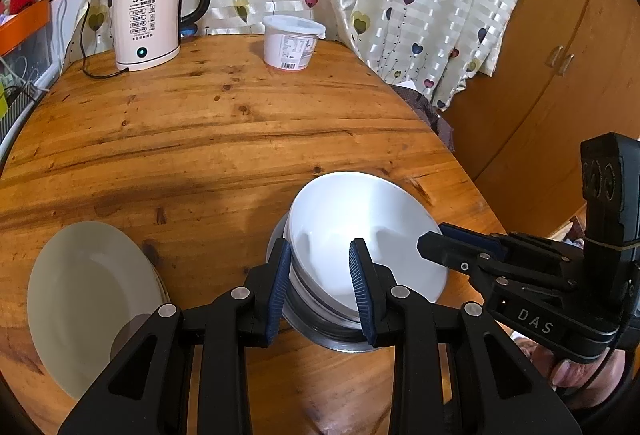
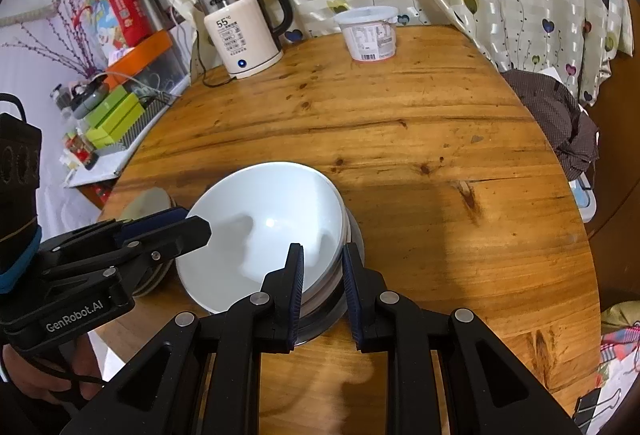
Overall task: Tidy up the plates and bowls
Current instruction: 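Set the blue-striped bowl into the steel bowl and open both grippers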
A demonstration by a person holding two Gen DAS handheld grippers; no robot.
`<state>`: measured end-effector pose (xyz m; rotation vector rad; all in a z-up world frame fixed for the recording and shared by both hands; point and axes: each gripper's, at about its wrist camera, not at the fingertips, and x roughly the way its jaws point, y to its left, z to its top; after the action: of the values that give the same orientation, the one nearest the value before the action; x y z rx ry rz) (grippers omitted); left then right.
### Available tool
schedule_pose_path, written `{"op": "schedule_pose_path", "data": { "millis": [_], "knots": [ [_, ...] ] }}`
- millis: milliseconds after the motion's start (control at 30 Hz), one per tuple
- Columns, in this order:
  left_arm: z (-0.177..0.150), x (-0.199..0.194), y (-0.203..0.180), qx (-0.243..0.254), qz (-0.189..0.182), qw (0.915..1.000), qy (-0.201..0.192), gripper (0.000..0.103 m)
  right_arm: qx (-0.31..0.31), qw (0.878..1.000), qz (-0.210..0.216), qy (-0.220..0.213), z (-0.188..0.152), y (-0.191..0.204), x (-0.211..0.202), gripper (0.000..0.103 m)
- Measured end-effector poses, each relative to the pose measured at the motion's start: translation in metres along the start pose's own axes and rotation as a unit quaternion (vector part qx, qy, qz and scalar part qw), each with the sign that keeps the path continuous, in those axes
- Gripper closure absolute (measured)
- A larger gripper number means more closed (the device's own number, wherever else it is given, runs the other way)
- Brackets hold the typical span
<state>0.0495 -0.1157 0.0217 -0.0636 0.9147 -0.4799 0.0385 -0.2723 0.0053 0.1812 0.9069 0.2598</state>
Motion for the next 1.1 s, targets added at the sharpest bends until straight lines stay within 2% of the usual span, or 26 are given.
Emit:
{"op": "schedule_pose_path", "data": {
  "millis": [433, 600, 1100],
  "knots": [
    [-0.003, 0.002, 0.007, -0.013, -0.010, 0.9998, 0.008, 0.072, 0.016, 1.000, 0.011, -0.003, 0.001, -0.006, -0.005, 0.083],
    [-0.003, -0.001, 0.009, -0.019, -0.008, 0.9998, 0.004, 0.072, 0.019, 1.000, 0.015, -0.008, 0.001, -0.011, -0.010, 0.072],
    [-0.007, -0.014, 0.019, -0.035, -0.006, 0.9993, -0.010, 0.070, 0.022, 0.999, 0.035, -0.020, -0.002, -0.014, -0.021, 0.060]
  ]
}}
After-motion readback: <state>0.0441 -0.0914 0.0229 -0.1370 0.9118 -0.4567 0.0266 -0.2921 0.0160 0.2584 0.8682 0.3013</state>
